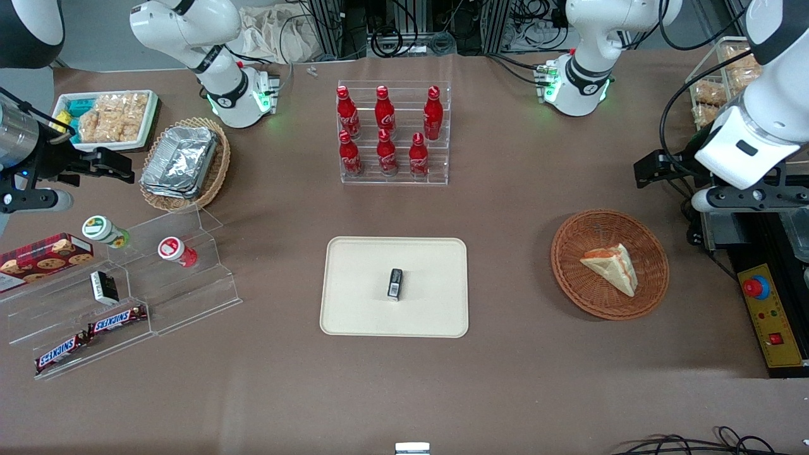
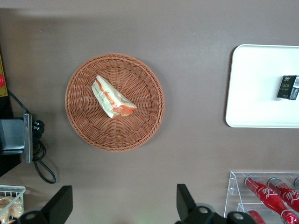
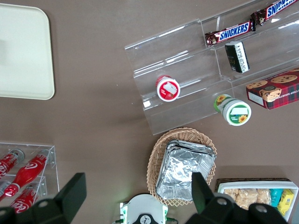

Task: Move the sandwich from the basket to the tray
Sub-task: 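Move the left gripper down over the sandwich in the wicker basket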

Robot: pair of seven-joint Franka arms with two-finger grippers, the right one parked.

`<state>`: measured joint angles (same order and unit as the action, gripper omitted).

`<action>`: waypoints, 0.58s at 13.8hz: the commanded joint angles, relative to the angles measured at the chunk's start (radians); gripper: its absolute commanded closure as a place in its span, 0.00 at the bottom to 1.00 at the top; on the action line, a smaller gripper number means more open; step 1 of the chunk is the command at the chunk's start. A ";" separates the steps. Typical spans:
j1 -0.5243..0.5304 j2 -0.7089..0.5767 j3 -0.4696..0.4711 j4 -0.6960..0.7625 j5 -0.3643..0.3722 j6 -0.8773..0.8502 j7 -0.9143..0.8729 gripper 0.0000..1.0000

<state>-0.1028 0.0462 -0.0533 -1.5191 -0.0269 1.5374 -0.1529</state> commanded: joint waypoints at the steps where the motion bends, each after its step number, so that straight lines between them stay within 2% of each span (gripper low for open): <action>1: -0.017 0.004 0.015 0.025 0.018 -0.028 0.006 0.00; 3: -0.015 0.018 0.017 0.022 0.021 -0.026 0.001 0.00; 5: -0.009 0.021 0.024 -0.012 0.021 -0.010 -0.083 0.00; 8: -0.009 0.037 0.062 -0.105 0.019 0.088 -0.340 0.00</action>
<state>-0.1017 0.0764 -0.0176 -1.5630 -0.0213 1.5627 -0.3392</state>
